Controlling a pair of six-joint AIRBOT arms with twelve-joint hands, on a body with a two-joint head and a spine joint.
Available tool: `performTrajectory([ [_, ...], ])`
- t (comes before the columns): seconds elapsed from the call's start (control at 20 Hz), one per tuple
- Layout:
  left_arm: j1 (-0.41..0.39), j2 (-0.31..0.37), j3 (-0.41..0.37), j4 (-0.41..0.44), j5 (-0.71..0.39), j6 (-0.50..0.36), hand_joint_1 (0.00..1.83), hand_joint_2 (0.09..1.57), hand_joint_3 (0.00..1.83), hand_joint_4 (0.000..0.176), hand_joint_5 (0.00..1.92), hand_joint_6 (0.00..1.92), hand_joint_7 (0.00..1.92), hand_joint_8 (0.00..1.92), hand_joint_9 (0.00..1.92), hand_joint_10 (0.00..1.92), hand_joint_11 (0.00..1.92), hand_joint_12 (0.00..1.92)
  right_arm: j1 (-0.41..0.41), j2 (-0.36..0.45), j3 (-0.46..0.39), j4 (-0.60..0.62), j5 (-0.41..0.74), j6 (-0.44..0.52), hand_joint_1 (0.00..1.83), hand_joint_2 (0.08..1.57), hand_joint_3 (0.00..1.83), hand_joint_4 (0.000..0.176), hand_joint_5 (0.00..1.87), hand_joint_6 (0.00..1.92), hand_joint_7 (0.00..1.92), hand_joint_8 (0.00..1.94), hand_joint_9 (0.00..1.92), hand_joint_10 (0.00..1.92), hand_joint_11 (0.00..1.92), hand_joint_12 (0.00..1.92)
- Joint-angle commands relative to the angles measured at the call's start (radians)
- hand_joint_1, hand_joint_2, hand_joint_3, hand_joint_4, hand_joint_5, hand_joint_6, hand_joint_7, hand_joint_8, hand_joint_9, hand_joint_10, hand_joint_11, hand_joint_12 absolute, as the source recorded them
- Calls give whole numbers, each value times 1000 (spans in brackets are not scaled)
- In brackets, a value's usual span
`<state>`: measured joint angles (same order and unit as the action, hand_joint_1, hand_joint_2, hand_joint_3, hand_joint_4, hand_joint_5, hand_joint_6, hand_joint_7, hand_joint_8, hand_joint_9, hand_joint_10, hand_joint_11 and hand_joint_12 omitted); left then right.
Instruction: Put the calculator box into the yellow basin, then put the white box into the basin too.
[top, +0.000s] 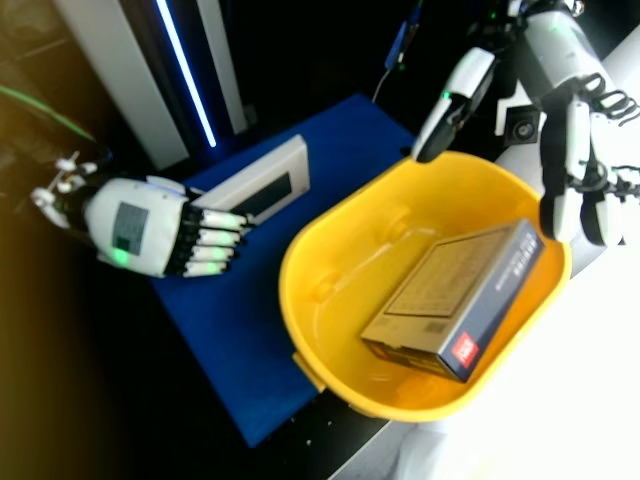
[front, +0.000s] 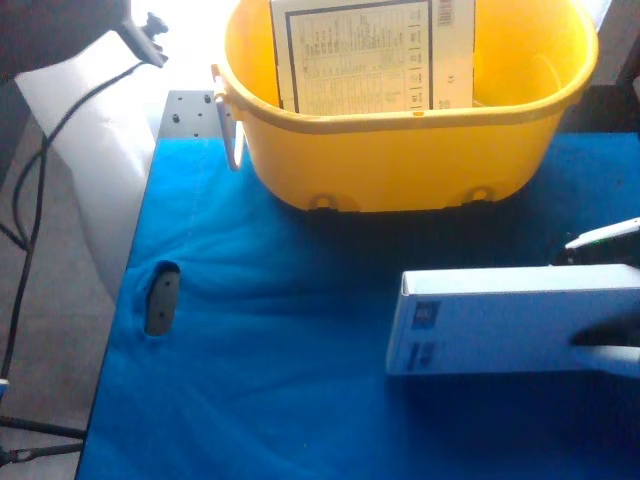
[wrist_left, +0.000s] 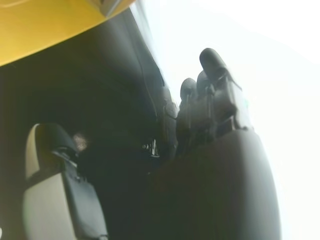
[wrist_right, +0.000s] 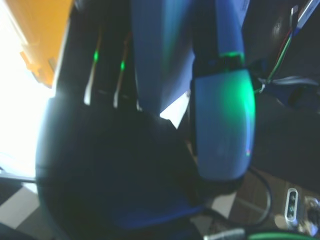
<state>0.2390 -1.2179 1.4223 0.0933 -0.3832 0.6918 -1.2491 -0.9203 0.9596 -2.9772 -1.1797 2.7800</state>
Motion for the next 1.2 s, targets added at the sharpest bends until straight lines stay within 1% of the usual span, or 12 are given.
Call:
performTrajectory([
  [0.0, -10, 33, -22, -14, -184, -3, 609, 1005, 29, 0, 380, 15, 269, 5, 207, 66, 0, 911, 19, 9, -11, -35, -141, 23, 1370, 1128, 2, 0, 889, 1099, 955, 991, 894, 1266, 745, 1460],
  [0.1, -40, 94, -84, -4, -261, -3, 531, 1030, 26, 11, 384, 12, 244, 1, 177, 46, 0, 813, 18, 41, -45, -35, -214, 23, 1370, 1131, 1, 0, 880, 1109, 943, 1017, 899, 1259, 769, 1438],
  [0.15, -65, 121, -111, 17, -291, -2, 434, 1070, 18, 15, 371, 3, 334, 21, 298, 90, 0, 1141, 17, 58, -61, -35, -246, 23, 1369, 1137, 2, 0, 879, 1091, 916, 1069, 889, 1288, 792, 1433],
  [0.2, -95, 158, -144, 39, -324, -2, 442, 1156, 23, 0, 380, 5, 372, 17, 336, 100, 0, 1238, 15, 78, -78, -35, -266, 22, 1361, 1154, 4, 0, 852, 1180, 864, 1114, 864, 1298, 773, 1404],
  [0.3, -142, 213, -185, 68, -361, 3, 396, 1214, 25, 0, 379, 3, 412, 20, 392, 128, 0, 1434, 15, 102, -91, -35, -298, 21, 1380, 1098, 0, 0, 959, 1035, 1028, 826, 958, 1157, 823, 1326],
  [0.45, -198, 258, -223, 69, -365, 71, 304, 1303, 30, 0, 403, 10, 431, 17, 432, 157, 0, 1453, 16, 123, -103, -35, -353, 21, 1380, 1093, 0, 0, 974, 1010, 1044, 809, 953, 1152, 810, 1304],
  [0.65, -232, 281, -232, 52, -387, 108, 444, 1252, 0, 0, 394, 2, 418, 2, 407, 161, 0, 1411, 33, 145, -105, -35, -425, 16, 1381, 1090, 0, 0, 967, 1014, 1056, 789, 971, 1131, 809, 1307],
  [0.7, -238, 287, -232, 38, -387, 125, 445, 1241, 0, 0, 397, 4, 399, 0, 390, 157, 0, 1410, 43, 151, -105, -35, -439, 8, 1373, 1109, 4, 0, 956, 1046, 1025, 847, 870, 1254, 818, 1296],
  [0.8, -253, 298, -232, -4, -375, 184, 506, 1227, 0, 0, 417, 10, 414, 7, 400, 164, 0, 1403, 66, 159, -105, -35, -475, -9, 1381, 1090, 0, 0, 967, 1014, 1056, 789, 971, 1131, 809, 1307],
  [0.85, -269, 299, -230, -38, -347, 251, 487, 1225, 0, 0, 410, 6, 417, 7, 400, 162, 0, 1407, 75, 163, -105, -35, -508, -18, 1373, 1109, 4, 0, 956, 1046, 1025, 847, 870, 1254, 818, 1296],
  [0.95, -286, 295, -225, -64, -307, 313, 492, 1239, 0, 0, 414, 6, 435, 10, 412, 165, 0, 1444, 105, 167, -104, -35, -524, -35, 1381, 1090, 0, 0, 967, 1014, 1056, 789, 971, 1131, 809, 1307],
  [1.15, -300, 274, -195, -108, -267, 356, 543, 1224, 0, 0, 370, 5, 448, 11, 404, 157, 0, 1453, 188, 161, -70, -35, -524, -78, 1373, 1109, 4, 0, 956, 1046, 1025, 847, 870, 1254, 818, 1296],
])
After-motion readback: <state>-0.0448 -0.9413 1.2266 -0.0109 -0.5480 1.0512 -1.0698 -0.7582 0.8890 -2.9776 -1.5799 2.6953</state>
